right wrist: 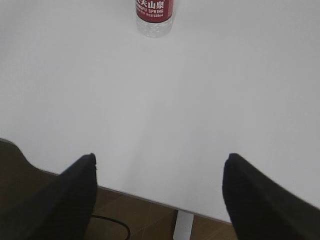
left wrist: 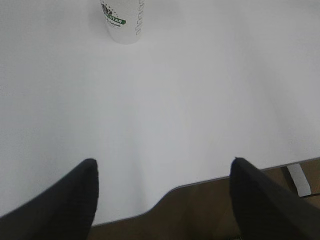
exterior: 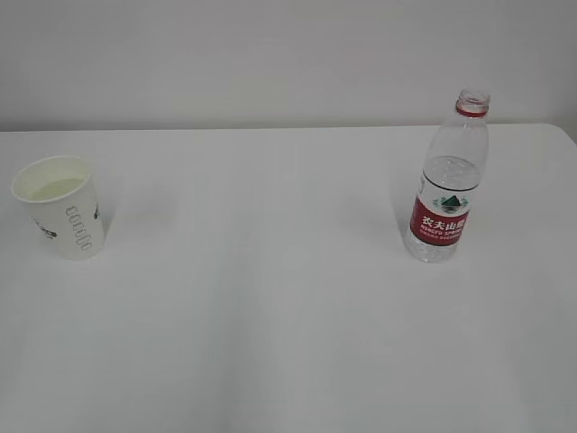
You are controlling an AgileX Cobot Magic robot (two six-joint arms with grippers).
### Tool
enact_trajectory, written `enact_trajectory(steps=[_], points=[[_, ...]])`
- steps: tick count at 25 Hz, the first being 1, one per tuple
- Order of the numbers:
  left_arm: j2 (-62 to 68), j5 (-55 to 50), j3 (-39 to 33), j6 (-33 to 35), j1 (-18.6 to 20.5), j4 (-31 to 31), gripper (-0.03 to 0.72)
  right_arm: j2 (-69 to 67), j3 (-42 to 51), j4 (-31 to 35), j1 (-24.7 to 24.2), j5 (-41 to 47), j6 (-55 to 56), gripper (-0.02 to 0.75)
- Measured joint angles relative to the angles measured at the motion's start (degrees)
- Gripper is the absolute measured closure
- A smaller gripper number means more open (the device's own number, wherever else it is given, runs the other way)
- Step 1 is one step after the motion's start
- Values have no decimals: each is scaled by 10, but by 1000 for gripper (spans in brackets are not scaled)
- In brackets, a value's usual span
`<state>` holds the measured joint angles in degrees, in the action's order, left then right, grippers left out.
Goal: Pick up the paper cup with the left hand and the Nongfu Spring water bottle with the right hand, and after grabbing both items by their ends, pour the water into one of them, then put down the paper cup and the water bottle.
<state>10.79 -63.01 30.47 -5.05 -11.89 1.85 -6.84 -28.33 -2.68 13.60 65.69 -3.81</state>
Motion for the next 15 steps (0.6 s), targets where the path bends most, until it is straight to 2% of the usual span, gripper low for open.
enact_trajectory(steps=[15], points=[[0, 3, 0, 0, 0, -2, 101, 0, 0, 0, 0, -1, 0, 145]])
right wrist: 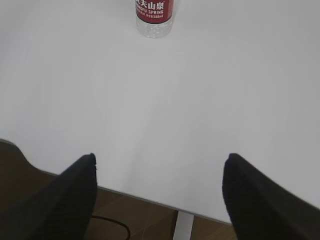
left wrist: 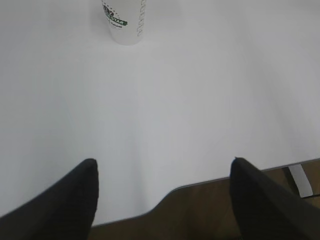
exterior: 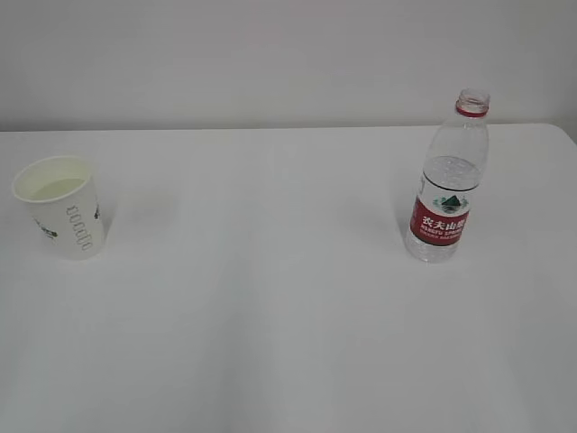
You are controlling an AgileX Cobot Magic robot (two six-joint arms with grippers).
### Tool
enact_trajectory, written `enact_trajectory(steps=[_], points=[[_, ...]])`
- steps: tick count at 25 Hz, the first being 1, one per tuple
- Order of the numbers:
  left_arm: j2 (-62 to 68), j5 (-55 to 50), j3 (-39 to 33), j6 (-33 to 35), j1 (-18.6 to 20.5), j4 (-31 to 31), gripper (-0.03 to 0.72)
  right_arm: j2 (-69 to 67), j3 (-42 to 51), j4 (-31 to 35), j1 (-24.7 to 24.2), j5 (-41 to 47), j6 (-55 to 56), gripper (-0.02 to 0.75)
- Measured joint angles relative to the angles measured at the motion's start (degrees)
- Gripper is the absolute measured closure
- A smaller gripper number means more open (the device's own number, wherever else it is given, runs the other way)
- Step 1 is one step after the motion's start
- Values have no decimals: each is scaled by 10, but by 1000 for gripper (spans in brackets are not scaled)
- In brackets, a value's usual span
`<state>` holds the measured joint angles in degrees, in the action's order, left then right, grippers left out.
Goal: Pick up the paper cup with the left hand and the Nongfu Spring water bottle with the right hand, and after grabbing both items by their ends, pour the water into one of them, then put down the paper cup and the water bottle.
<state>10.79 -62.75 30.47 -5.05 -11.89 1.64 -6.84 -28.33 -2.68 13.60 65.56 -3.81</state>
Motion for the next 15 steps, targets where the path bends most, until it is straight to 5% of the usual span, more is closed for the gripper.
enact_trajectory(steps=[15], points=[[0, 1, 0, 0, 0, 0, 101, 3, 0, 0, 0, -1, 1, 146]])
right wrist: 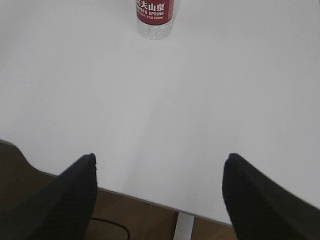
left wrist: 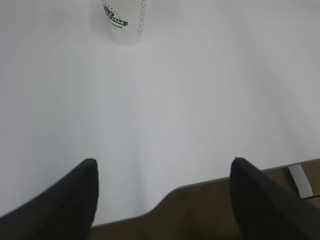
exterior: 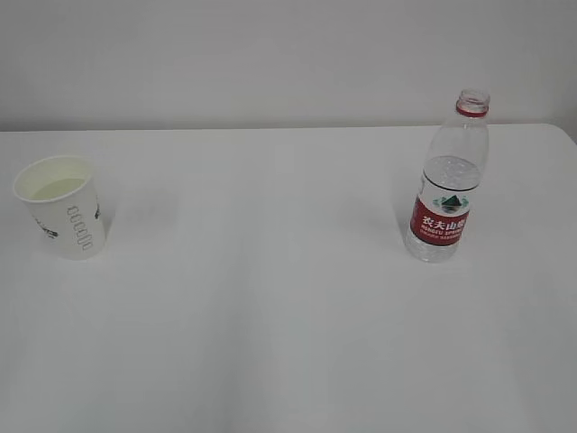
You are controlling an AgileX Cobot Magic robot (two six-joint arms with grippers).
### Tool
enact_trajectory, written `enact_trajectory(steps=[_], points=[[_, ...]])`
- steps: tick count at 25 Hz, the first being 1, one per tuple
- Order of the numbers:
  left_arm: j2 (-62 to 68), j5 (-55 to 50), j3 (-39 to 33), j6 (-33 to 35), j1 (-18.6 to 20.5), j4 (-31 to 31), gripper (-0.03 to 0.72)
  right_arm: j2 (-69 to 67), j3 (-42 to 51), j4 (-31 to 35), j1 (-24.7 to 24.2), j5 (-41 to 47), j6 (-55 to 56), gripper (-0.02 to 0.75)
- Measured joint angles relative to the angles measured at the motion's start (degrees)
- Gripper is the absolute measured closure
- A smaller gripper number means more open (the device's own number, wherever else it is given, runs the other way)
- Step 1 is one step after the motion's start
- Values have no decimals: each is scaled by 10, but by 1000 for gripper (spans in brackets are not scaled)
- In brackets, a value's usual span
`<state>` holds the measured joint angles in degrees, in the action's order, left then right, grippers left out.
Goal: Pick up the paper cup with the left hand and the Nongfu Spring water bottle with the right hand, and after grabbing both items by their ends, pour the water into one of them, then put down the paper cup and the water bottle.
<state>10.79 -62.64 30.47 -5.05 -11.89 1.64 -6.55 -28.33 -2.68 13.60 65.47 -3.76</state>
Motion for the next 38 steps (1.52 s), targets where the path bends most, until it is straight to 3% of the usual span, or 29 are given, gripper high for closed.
enact_trajectory(steps=[7, 13, 38], points=[[-69, 0, -1, 0, 35, 0, 101, 51, 0, 0, -6, 0, 0, 146], [-106, 0, -1, 0, 69, 0, 101, 75, 0, 0, -38, 0, 0, 146], [-106, 0, -1, 0, 72, 0, 101, 75, 0, 0, -56, 0, 0, 146]])
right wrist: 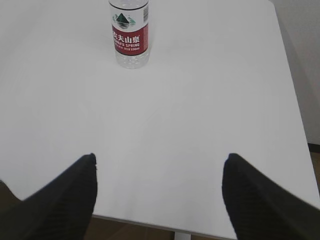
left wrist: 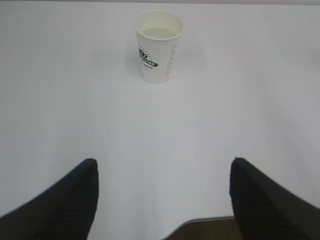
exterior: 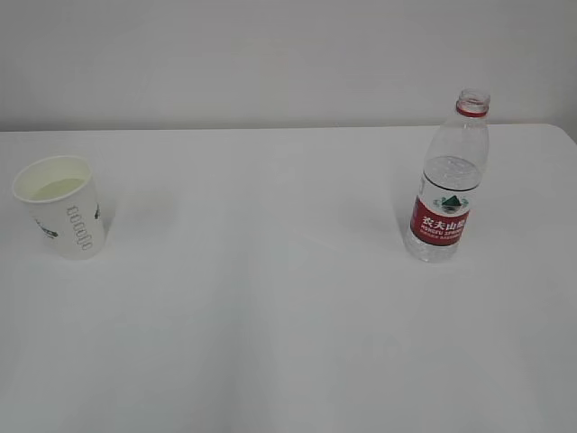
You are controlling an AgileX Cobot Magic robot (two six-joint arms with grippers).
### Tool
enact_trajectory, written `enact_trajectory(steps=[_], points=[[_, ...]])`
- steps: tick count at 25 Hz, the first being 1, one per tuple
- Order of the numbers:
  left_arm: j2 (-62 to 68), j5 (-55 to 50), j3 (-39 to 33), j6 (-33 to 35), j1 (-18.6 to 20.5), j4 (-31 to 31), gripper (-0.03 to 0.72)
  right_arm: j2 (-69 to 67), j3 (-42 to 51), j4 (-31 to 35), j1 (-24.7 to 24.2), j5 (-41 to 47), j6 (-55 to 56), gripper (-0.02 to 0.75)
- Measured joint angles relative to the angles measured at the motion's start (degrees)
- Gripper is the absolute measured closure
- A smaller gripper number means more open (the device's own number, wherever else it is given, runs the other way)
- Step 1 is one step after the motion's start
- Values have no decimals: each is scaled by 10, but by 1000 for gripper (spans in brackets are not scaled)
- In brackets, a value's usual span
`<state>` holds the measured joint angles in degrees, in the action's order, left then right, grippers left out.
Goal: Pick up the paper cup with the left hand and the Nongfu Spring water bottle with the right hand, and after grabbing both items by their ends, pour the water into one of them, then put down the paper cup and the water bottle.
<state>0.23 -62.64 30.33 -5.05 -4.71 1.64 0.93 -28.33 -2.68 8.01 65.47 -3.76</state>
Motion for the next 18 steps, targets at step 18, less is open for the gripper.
enact_trajectory(steps=[18], points=[[0, 0, 0, 0, 0, 0, 101, 0, 0, 0, 0, 0, 0, 147]])
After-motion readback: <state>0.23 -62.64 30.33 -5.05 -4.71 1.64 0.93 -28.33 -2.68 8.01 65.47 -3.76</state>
